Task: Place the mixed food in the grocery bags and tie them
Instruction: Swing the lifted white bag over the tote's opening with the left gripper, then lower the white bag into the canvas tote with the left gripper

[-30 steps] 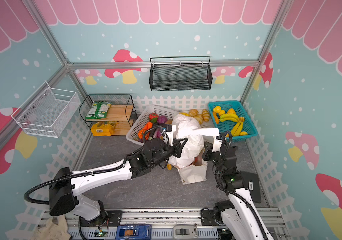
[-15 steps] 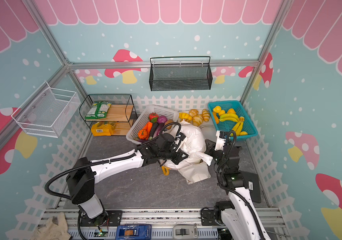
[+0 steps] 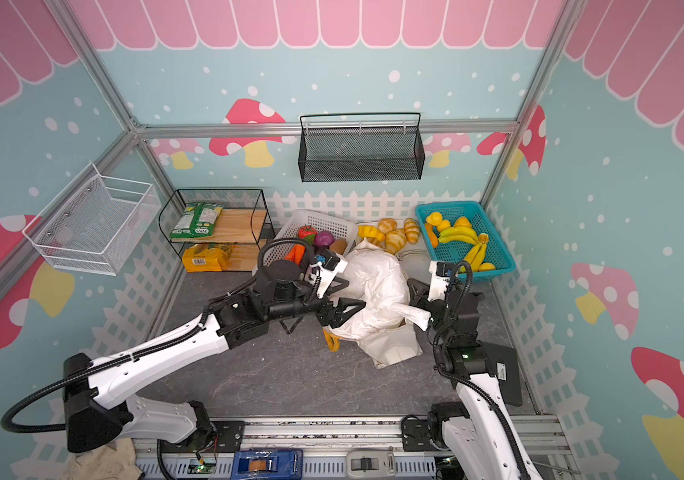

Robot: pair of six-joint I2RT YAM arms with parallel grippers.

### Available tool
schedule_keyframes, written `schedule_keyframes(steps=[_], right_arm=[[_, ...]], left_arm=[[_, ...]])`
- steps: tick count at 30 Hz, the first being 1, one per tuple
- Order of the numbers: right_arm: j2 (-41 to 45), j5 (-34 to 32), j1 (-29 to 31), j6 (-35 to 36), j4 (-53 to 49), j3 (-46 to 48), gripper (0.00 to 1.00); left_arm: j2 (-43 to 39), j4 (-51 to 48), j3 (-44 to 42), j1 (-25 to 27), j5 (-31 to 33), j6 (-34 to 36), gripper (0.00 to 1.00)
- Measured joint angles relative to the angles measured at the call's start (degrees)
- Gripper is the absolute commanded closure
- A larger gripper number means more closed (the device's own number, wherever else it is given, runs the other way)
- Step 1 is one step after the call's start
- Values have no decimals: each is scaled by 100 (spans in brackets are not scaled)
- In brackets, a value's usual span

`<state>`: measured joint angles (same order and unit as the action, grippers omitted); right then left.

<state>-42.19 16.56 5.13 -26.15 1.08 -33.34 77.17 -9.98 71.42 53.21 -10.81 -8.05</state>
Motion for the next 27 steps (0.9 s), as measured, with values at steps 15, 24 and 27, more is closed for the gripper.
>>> schedule_keyframes(steps=[15,24,27], right_arm=[[-9,-61,-22,20,22,0,100],[-28,-258,-299,-44,-20,24,100],[-70,-153,-514,-114,52,111,100]], left_arm=[[2671,-918,2256,-33,916,378,30],[3276,-1071,2175,-2,188,494,34],[3574,-1078,2347,44,118,577,34]])
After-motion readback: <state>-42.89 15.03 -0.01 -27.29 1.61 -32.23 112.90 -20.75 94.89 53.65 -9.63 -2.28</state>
